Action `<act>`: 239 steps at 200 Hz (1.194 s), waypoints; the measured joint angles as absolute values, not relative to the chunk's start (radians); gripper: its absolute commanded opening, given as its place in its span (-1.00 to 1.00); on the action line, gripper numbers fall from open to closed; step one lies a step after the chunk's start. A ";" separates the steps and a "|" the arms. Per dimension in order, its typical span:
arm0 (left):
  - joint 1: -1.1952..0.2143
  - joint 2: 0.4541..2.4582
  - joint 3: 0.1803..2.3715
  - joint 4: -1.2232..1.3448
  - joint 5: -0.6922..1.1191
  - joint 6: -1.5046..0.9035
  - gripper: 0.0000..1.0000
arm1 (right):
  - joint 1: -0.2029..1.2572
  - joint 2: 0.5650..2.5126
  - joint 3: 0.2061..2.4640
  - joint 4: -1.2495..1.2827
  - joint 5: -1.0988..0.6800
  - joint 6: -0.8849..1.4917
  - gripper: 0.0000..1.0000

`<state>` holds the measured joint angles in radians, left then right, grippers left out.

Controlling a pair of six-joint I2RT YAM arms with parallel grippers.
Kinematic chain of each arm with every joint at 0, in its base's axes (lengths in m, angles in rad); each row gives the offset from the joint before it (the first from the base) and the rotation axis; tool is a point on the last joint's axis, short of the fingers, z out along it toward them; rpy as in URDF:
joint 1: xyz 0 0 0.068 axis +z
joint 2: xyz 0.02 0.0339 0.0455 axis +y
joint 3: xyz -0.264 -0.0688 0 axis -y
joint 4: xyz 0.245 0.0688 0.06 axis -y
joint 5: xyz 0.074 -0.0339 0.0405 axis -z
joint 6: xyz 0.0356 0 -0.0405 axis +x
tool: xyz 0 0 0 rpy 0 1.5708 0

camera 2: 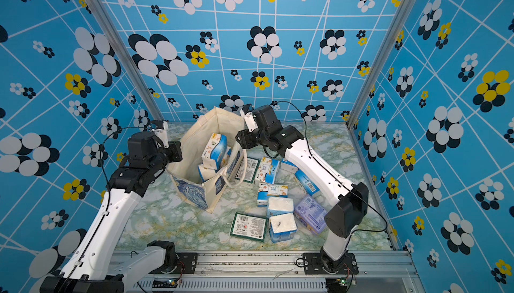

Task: Put tissues into the canvas bag
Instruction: Adjust the canvas bag at the center of the board, then pick up the pack of facial tissues from the center of the board.

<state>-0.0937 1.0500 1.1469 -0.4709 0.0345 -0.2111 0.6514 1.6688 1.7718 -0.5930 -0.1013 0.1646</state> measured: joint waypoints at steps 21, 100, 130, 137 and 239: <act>-0.094 1.047 1.145 -0.471 0.044 -0.218 -1.00 | 0.595 1.501 1.650 -0.599 -0.027 0.161 0.42; -0.094 1.037 1.126 -0.470 0.046 -0.218 -1.00 | 0.505 1.219 1.248 -0.829 0.036 0.192 0.61; -0.094 1.037 1.116 -0.464 0.046 -0.218 -1.00 | 0.542 1.129 1.113 -0.921 -0.032 0.202 0.62; -0.094 1.037 1.113 -0.462 0.046 -0.218 -1.00 | 0.557 1.098 1.099 -0.944 -0.043 0.199 0.63; -0.094 1.032 1.100 -0.447 0.057 -0.218 -1.00 | 0.773 1.121 1.093 -1.034 -0.056 0.027 0.72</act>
